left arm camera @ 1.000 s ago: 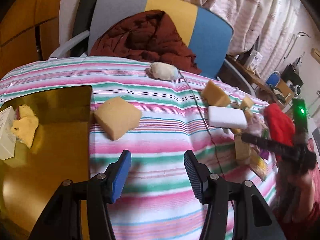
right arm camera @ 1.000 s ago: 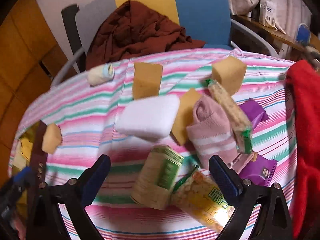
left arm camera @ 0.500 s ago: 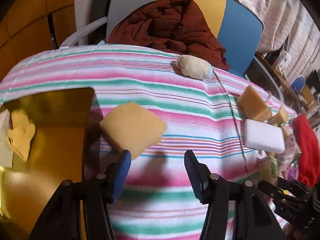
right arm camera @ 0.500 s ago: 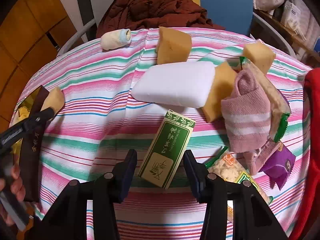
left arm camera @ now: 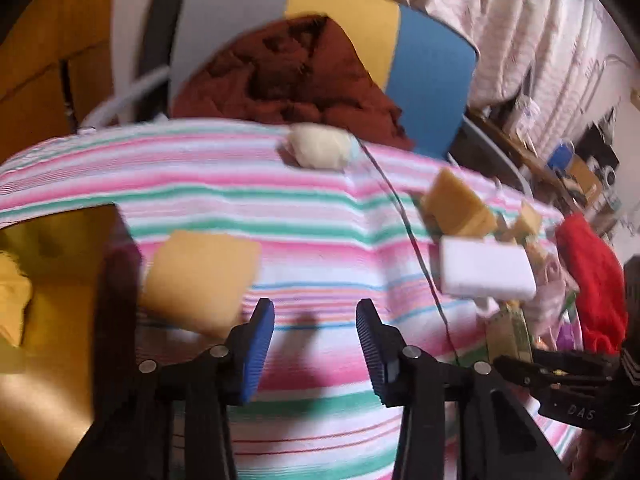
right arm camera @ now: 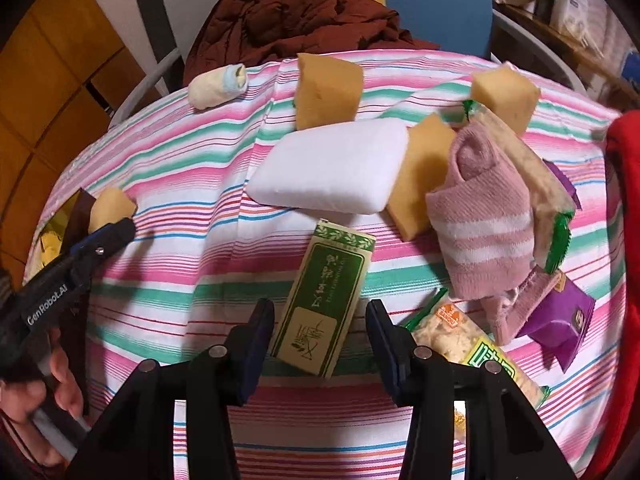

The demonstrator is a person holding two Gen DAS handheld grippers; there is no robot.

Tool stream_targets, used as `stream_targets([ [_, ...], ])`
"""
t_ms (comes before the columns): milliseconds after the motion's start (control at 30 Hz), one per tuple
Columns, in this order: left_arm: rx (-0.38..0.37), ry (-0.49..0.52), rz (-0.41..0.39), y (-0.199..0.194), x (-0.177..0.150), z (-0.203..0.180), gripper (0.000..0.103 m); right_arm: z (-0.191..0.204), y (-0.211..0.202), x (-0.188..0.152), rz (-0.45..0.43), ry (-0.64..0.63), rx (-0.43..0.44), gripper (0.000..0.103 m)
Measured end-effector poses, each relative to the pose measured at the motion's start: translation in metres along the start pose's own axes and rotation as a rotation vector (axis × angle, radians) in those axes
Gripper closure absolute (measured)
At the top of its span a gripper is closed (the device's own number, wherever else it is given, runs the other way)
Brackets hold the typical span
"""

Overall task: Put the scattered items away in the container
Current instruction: 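Grasp a yellow sponge with the left tool while the right grasps the green tea box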

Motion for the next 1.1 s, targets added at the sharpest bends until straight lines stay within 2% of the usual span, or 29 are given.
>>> stream_targets([
  [100, 0.011, -0.041, -0.016, -0.008, 0.007, 0.016, 0.053, -0.001, 0.001, 0.0, 0.006, 0.018, 0.015, 0.055],
  [167, 0.014, -0.027, -0.023, -0.011, 0.019, 0.023, 0.051, -0.001, 0.001, 0.001, 0.005, 0.02, 0.014, 0.055],
  [300, 0.063, 0.105, 0.008, -0.002, 0.039, 0.027, 0.05, 0.0, 0.001, 0.002, 0.006, 0.021, 0.02, 0.055],
  [367, 0.101, 0.198, 0.04, 0.009, 0.045, 0.025, 0.05, 0.0, 0.002, 0.001, 0.008, 0.025, 0.024, 0.055],
  [533, 0.137, 0.441, 0.137, 0.027, 0.048, 0.022, 0.05, -0.003, 0.003, 0.003, 0.014, 0.041, 0.029, 0.055],
  [633, 0.209, 0.527, 0.14, 0.031, 0.05, 0.027, 0.05, -0.003, 0.004, 0.003, 0.017, 0.046, 0.035, 0.055],
  [733, 0.234, 0.534, 0.135, 0.035, 0.055, 0.034, 0.05, -0.003, 0.005, 0.003, 0.019, 0.045, 0.034, 0.055],
  [800, 0.221, 0.528, 0.129, 0.039, 0.057, 0.036, 0.052, -0.002, 0.005, 0.003, 0.019, 0.045, 0.033, 0.055],
  [867, 0.18, 0.53, 0.112, 0.038, 0.056, 0.027, 0.083, -0.002, 0.006, 0.004, 0.018, 0.047, 0.034, 0.055],
  [933, -0.007, 0.486, 0.129, 0.035, 0.045, -0.002, 0.081, -0.004, 0.007, 0.005, 0.018, 0.054, 0.036, 0.054],
  [967, -0.048, 0.485, 0.126, 0.033, 0.042, -0.013, 0.078, -0.004, 0.007, 0.006, 0.017, 0.059, 0.036, 0.054],
  [1033, -0.069, 0.481, 0.092, 0.025, 0.046, -0.023, 0.077, -0.006, 0.007, 0.006, 0.016, 0.067, 0.037, 0.054],
  [1100, -0.073, 0.438, 0.067, 0.019, 0.058, -0.018, 0.07, -0.007, 0.006, 0.006, 0.015, 0.072, 0.039, 0.055],
])
Point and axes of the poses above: each gripper's, at about its wrist camera, not at the fingertips, and y roughly the way its jaws point, z to its left, x to its top, the point moved 9 cm from there along y, roughly the way its jaws point, and after that the axes turned 5 degrees about y, right-handed, at the moved point
